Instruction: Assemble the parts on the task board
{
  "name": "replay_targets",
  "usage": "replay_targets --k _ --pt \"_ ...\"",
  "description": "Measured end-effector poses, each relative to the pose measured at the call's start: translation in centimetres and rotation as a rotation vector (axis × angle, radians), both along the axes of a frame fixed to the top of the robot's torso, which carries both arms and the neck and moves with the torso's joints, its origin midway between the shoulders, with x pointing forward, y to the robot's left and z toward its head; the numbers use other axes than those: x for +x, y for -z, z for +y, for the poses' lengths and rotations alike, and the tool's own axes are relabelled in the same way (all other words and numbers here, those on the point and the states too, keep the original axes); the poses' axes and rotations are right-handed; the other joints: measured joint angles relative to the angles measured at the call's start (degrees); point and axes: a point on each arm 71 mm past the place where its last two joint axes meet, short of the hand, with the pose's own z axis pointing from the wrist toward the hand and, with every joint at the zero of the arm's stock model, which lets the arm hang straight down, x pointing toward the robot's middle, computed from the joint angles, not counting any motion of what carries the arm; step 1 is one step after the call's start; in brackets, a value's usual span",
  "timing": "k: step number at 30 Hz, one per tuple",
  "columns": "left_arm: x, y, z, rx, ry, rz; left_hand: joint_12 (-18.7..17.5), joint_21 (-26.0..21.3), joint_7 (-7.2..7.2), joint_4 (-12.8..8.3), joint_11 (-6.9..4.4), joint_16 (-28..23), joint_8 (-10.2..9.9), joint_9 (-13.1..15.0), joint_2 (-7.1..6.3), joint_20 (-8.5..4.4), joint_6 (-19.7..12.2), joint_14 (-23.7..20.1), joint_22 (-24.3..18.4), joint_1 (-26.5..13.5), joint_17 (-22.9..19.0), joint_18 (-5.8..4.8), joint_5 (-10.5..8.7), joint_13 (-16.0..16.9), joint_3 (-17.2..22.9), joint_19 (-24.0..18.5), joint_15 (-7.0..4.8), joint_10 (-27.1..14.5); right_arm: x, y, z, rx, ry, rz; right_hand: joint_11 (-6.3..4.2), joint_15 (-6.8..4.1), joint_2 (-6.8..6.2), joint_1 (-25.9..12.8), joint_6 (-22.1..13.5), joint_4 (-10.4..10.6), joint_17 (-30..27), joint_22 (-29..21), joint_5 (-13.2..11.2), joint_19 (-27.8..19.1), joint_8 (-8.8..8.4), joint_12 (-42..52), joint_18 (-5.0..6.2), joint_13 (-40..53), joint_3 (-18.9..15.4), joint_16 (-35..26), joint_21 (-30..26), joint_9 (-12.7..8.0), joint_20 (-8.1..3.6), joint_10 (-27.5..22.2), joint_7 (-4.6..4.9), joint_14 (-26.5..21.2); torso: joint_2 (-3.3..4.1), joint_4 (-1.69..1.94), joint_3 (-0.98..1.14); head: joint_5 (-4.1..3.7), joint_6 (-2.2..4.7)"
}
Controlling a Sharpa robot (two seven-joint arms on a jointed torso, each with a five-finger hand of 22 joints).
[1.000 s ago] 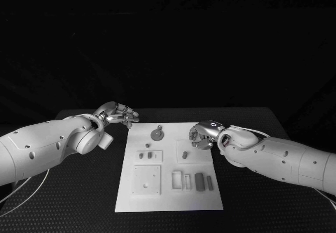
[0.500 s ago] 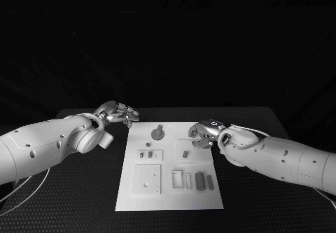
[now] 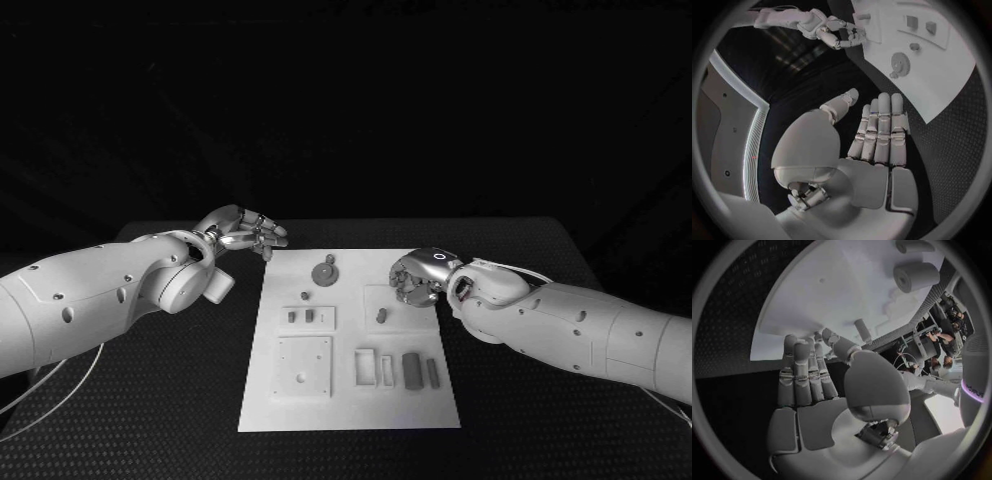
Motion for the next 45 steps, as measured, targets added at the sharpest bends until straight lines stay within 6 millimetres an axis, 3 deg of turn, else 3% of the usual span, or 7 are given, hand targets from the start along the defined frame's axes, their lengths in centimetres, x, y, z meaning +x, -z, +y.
replay_targets --k 13,28,45 --pt "-0.04 -0.01 -0.07 -0.001 0.002 0.001 -0.2 -0.22 0.2 0.0 0.14 0.0 0.0 0.0 -0.03 0.0 -0.21 0.0 0.0 -0.03 0.05 0.0 0.0 -0.05 0.0 0.0 0.0 -0.3 0.07 0.14 0.13 -0.009 -0.005 -0.016 -0.66 -0.98 1.42 0.85 1.82 0.0 -0.16 0.61 0.0 0.65 0.78 0.55 0.04 0.53 0.63 0.25 0.23 -0.01 -0.6 1.89 -0.73 0.97 -0.03 0.01 -0.03 0.05 -0.2" --pt "-0.08 -0.01 0.12 -0.001 -0.001 0.001 -0.2 -0.22 0.19 0.0 0.12 0.0 0.0 -0.05 -0.02 0.01 -0.21 0.0 0.0 -0.02 0.16 0.01 0.0 -0.05 0.0 0.0 0.0 -0.31 -0.22 0.17 0.56 -0.07 -0.033 -0.052 -1.74 -1.99 1.64 1.07 4.16 -0.16 -0.21 1.43 0.0 2.06 1.62 1.46 0.4 1.41 0.78 1.12 0.68 -0.02 -1.23 4.22 -1.85 2.04 -0.07 -0.01 -0.06 -0.19 -0.56" --pt "-0.1 -0.02 0.19 -0.001 -0.002 0.001 -0.19 -0.21 0.19 0.15 0.11 -0.22 0.0 -0.11 -0.02 0.01 -0.21 0.0 0.05 -0.02 0.33 0.01 0.0 -0.09 -0.15 0.0 0.0 -0.31 -0.36 0.18 0.91 -0.106 -0.035 -0.084 -2.25 -2.38 1.79 1.7 5.15 -0.16 -0.21 1.77 -0.01 2.77 1.89 1.45 0.39 2.05 0.77 1.47 0.9 -0.02 -1.54 5.31 -1.99 2.67 -0.07 -0.01 -0.03 -0.39 -0.77"
